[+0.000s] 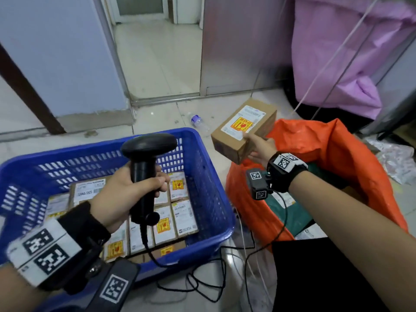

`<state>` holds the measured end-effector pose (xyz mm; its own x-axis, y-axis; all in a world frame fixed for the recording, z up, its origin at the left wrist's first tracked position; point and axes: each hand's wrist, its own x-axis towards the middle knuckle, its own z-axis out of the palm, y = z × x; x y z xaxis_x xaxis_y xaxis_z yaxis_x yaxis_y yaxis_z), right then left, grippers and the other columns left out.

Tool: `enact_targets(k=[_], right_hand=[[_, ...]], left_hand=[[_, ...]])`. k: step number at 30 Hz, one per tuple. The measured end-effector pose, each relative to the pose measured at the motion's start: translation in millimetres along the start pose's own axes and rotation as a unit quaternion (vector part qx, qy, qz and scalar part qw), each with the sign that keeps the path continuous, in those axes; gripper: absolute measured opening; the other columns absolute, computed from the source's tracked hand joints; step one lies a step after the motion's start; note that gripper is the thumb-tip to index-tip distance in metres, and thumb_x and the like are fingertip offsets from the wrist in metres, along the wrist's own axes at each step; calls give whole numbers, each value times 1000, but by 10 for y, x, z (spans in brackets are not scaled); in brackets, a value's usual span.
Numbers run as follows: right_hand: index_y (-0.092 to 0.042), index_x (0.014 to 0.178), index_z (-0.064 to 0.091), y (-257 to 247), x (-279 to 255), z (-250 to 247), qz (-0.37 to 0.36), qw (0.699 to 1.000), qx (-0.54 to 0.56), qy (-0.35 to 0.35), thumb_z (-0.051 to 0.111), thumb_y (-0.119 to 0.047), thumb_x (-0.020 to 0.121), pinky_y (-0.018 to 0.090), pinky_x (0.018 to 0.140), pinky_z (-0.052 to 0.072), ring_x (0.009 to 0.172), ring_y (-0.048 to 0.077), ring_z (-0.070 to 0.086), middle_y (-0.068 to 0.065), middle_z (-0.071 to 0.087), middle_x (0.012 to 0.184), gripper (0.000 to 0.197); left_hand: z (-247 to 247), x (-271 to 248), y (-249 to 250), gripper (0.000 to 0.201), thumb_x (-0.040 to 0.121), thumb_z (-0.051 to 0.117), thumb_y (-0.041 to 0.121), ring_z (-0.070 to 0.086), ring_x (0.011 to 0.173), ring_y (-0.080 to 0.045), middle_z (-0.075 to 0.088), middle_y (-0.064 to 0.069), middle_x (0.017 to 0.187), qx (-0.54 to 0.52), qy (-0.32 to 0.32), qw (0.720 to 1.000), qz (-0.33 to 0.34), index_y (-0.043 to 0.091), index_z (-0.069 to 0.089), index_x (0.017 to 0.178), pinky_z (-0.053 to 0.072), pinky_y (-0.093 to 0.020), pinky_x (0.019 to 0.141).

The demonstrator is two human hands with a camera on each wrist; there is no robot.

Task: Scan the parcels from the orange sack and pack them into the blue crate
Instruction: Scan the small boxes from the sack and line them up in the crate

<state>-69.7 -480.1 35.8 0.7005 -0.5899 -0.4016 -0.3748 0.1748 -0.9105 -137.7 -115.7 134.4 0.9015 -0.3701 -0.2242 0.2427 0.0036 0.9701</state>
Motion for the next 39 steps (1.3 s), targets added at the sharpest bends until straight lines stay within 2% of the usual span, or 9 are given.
enact_targets(k=[3, 7, 13, 21, 25, 30, 32, 34, 39], right_hand=[[-9, 124, 53, 19, -341, 507, -8, 994, -12, -112, 82, -41, 68, 33, 73, 57, 89, 24, 70, 10, 70, 106, 71], [-5, 130, 51, 181, -685, 1166, 9, 977, -39, -211, 87, -35, 63, 27, 59, 54, 58, 13, 68, 8, 67, 89, 82], [-16, 128, 39, 585, -1146, 1893, 49, 945, -82, -312, 83, -22, 74, 38, 81, 58, 89, 24, 68, 11, 65, 111, 70], [-18, 133, 39, 977, -1368, 2356, 60, 926, -120, -354, 84, -12, 71, 38, 87, 57, 101, 26, 70, 10, 66, 119, 77], [-18, 135, 38, 1010, -1402, 2383, 41, 922, -147, -357, 84, -11, 71, 33, 82, 56, 99, 23, 70, 9, 67, 116, 78], [-18, 138, 37, 1067, -1432, 2409, 26, 918, -163, -361, 84, -11, 71, 42, 95, 54, 95, 23, 71, 8, 70, 108, 82], [-19, 137, 37, 1073, -1454, 2414, 27, 917, -160, -365, 85, -11, 71, 41, 94, 54, 95, 22, 71, 9, 69, 109, 82], [-20, 137, 38, 1072, -1464, 2414, 27, 915, -157, -370, 85, -11, 70, 40, 94, 55, 96, 22, 70, 8, 68, 111, 82], [-22, 135, 40, 1082, -1514, 2421, 5, 911, -173, -374, 86, -14, 69, 35, 87, 56, 99, 20, 67, 6, 64, 113, 81]], left_hand=[[-299, -180, 17, 33, 71, 70, 8, 64, 69, -15, 70, -8, 84, -1, 25, 1000, 5, 2, 56, 101, 52, -21, 60], [-648, -414, -47, 12, 87, 59, -7, 64, 63, -10, 67, -9, 78, 14, 76, 997, 8, 3, 57, 95, 52, -18, 58], [-1152, -568, -327, 12, 86, 61, -6, 64, 69, -16, 65, -10, 78, 34, 133, 990, -27, 5, 58, 89, 51, -25, 61], [-1351, -450, -448, 11, 85, 62, -5, 63, 69, -17, 66, -9, 71, 45, 162, 984, -56, 5, 59, 83, 49, -29, 68], [-1333, -495, -482, 14, 84, 62, -5, 63, 73, -17, 67, -8, 75, 42, 155, 984, -72, 8, 59, 84, 50, -27, 68], [-1285, -486, -496, 14, 85, 63, -3, 64, 66, -10, 67, -7, 73, 87, 138, 984, -69, 8, 61, 77, 52, -21, 66], [-1304, -451, -517, 12, 84, 64, -2, 64, 65, -10, 68, -8, 73, 89, 150, 982, -70, 7, 61, 77, 53, -27, 71], [-1330, -412, -534, 10, 83, 66, -1, 65, 71, -14, 68, -7, 75, 87, 164, 980, -75, 7, 61, 81, 54, -33, 76], [-1332, -370, -563, 15, 79, 69, -1, 64, 81, -21, 69, -12, 84, 80, 183, 976, -82, 0, 62, 93, 51, -33, 75]])
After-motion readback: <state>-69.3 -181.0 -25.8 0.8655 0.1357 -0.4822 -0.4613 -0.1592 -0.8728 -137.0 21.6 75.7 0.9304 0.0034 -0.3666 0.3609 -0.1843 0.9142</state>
